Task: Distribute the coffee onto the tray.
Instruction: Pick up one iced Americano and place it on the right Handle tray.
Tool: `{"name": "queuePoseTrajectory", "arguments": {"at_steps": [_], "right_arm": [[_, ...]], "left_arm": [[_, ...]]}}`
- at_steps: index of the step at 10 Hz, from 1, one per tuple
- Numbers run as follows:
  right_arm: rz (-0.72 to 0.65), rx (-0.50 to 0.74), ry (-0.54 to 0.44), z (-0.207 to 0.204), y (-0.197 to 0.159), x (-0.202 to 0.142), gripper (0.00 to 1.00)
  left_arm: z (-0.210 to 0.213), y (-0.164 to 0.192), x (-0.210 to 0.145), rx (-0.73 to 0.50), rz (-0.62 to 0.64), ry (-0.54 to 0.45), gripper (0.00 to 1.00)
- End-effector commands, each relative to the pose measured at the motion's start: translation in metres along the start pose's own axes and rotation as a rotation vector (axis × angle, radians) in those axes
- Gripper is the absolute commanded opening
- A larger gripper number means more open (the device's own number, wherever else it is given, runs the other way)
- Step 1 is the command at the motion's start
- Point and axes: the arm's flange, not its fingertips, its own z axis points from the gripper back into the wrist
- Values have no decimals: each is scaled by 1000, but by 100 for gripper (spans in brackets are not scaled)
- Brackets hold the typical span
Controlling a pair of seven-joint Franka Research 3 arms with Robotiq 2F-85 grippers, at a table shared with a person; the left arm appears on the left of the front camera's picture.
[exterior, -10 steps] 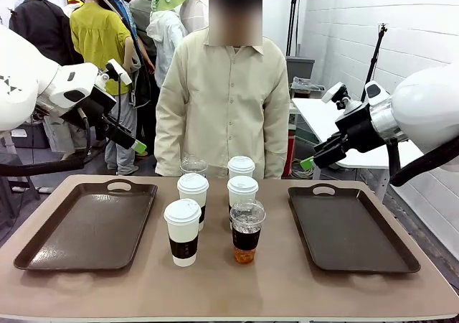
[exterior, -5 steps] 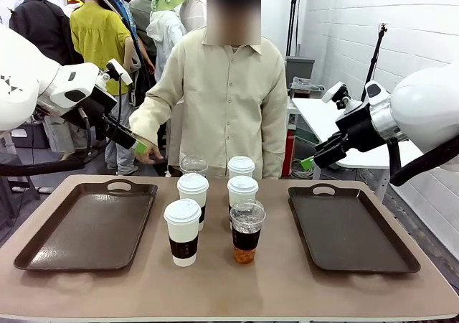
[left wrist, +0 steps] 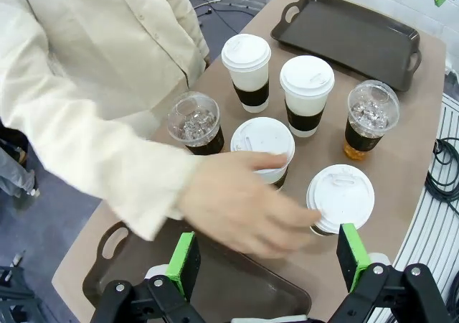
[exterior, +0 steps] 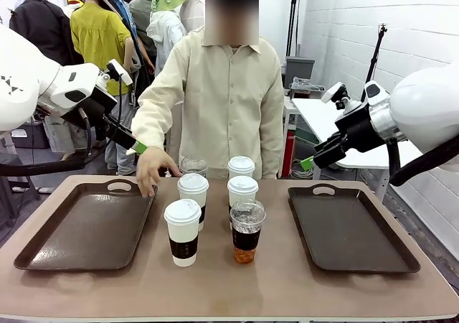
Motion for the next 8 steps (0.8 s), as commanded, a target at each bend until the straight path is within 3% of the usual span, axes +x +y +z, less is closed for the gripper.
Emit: {"name": "queuePoseTrajectory", "arguments": {"at_steps": [1, 8], "right_arm": [[-2, 12, -5, 0, 0, -1, 100], [-2, 12, -5, 0, 0, -1, 100]], "left_arm": [[0, 1, -1, -2, 3, -1, 100], [0, 1, -1, -2, 3, -1, 100]]}}
